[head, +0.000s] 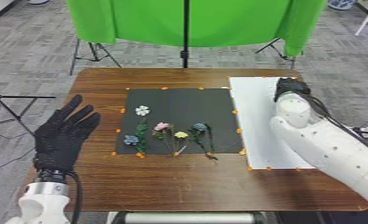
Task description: Arrange flowers
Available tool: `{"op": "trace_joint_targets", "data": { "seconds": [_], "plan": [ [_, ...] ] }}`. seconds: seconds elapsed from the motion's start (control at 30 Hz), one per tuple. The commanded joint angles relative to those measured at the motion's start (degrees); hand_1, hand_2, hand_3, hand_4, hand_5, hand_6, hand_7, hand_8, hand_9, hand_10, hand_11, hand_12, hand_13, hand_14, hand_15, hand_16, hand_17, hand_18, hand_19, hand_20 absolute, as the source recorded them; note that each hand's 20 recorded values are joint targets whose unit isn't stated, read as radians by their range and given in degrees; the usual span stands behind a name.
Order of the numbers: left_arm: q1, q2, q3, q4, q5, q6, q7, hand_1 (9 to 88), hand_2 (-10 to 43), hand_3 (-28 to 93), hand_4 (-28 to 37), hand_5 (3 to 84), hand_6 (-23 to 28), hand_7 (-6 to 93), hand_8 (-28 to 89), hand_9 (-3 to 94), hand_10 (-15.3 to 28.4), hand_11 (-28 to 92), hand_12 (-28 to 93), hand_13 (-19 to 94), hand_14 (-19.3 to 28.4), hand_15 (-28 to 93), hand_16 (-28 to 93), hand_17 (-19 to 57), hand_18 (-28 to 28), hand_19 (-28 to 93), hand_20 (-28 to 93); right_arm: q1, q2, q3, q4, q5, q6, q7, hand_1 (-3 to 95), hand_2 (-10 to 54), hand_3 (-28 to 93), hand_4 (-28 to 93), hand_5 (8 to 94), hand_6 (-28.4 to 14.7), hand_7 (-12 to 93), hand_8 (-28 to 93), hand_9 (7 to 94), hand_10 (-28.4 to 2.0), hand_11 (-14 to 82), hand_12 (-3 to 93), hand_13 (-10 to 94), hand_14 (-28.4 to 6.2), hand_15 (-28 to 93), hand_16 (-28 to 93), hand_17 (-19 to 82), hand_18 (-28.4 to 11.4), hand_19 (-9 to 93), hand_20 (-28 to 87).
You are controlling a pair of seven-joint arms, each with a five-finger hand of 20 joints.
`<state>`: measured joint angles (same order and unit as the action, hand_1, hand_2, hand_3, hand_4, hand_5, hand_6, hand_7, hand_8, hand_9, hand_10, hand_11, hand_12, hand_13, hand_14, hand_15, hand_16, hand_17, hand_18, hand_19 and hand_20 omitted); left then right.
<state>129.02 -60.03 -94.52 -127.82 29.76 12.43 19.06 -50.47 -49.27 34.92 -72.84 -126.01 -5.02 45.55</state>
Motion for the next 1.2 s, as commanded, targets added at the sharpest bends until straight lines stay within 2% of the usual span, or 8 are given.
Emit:
{"op": "trace_joint_targets", "data": {
  "seconds": [0.03, 0.1, 0.3, 0.63, 0.8, 0.93, 1.07, 1.2],
  "plan": [
    [2.0, -0.96, -0.54, -0.53, 0.33, 0.44, -0.60, 24.1, 6.4, 80, -23.7, 38.0, 10.2, 13.4, -10, 35.5, 21.2, 27, 11, 27, 28.4, 54, -10, -8.5, 25.9, 57, 16, -0.5, 3.4, -0.9, -6.5, 2.7, 4.7, 4.1, 57.3, -9.5, 67, -28, 90.3, 4.3, 17, 4, 93.7, -4.0, 19.4, 28.8, 83, -1.7, 66, 21, 37, -20.1, 93, 56],
    [2.4, -0.45, -0.46, -0.50, -0.07, 0.41, 0.28, 24.1, 6.3, 80, -23.7, 37.9, 10.2, 13.4, -9, 35.5, 21.2, 27, 11, 27, 28.4, 54, -10, -8.5, 25.9, 57, 16, -3.5, 4.6, 4.0, -11.8, 4.5, 0.2, 5.0, 54.4, -9.5, 70, -28, 86.4, 3.3, 19, 3, 93.3, -5.2, 12.2, 31.4, 79, -2.8, 67, 20, 35, -20.4, 93, 56],
    [2.4, 0.01, -0.69, -0.20, -0.16, 0.36, 0.71, 24.1, 6.3, 80, -23.6, 38.0, 10.3, 13.3, -9, 35.6, 21.3, 27, 11, 27, 28.4, 55, -10, -8.5, 25.9, 57, 16, -17.3, 7.0, 18.4, -25.7, 6.8, -5.9, 5.9, 36.2, -9.5, 80, -28, 54.8, -2.0, 17, -13, 58.9, -17.5, 24.6, 14.2, 51, -15.2, 75, 10, 21, -23.5, 93, 57],
    [2.9, -0.68, -1.35, -0.52, -0.02, 0.51, 0.16, 24.1, 6.3, 80, -23.7, 38.1, 10.3, 13.3, -9, 35.6, 21.2, 27, 11, 27, 28.4, 55, -10, -8.5, 25.9, 57, 16, -27.1, 6.0, 22.8, -29.9, 6.2, -10.4, 6.7, 34.7, -9.5, 79, -28, 46.3, -2.0, 14, -12, 52.9, -22.2, 19.6, 13.5, 46, -19.0, 75, 7, 19, -26.2, 90, 60],
    [3.0, -0.14, -0.50, -0.48, -0.30, 0.51, 1.04, 24.1, 6.3, 80, -23.6, 38.1, 10.3, 13.2, -9, 35.5, 21.1, 27, 11, 27, 28.4, 54, -10, -8.5, 25.9, 57, 16, -26.1, 6.0, 18.8, -27.5, 6.1, -8.6, 8.0, 36.0, -9.5, 79, -28, 47.2, -1.0, 15, -12, 55.8, -21.6, 19.4, 13.4, 50, -17.7, 74, 7, 21, -26.7, 91, 60],
    [3.5, 0.13, -0.41, -0.55, -0.41, 0.51, 1.57, 24.1, 6.3, 80, -23.7, 38.1, 10.3, 13.2, -9, 35.6, 21.2, 27, 11, 27, 28.4, 54, -10, -8.5, 25.9, 57, 16, -24.0, 7.9, 11.0, -24.4, 0.3, 2.8, 8.9, 41.0, -9.5, 79, -28, 52.3, 0.0, 23, -15, 62.2, -19.4, 21.3, 13.6, 56, -13.4, 72, 8, 26, -26.7, 92, 57],
    [3.7, 0.15, -0.29, -0.58, -0.58, 0.71, 2.12, 24.1, 6.3, 80, -23.7, 38.2, 10.3, 13.2, -9, 35.6, 21.2, 27, 11, 27, 28.4, 54, -10, -8.5, 25.9, 57, 16, -22.8, 9.2, 6.5, -22.9, -1.8, 12.2, 9.8, 58.8, -9.5, 66, -28, 73.7, 0.9, 36, -3, 89.6, -7.0, 12.9, 31.3, 79, -3.1, 62, 23, 38, -24.2, 93, 57],
    [3.4, 0.08, -0.52, -0.34, -0.56, 0.59, 2.09, 24.0, 6.3, 80, -23.6, 38.2, 10.3, 13.3, -9, 35.6, 21.2, 27, 11, 27, 28.4, 54, -10, -8.5, 25.9, 57, 16, -23.2, 10.8, 6.5, -24.0, -3.9, 17.6, 9.1, 66.0, -9.5, 60, -28, 86.2, 1.4, 29, 1, 93.7, -5.0, 18.8, 29.0, 88, -0.7, 59, 22, 44, -23.0, 93, 57]
  ]
}}
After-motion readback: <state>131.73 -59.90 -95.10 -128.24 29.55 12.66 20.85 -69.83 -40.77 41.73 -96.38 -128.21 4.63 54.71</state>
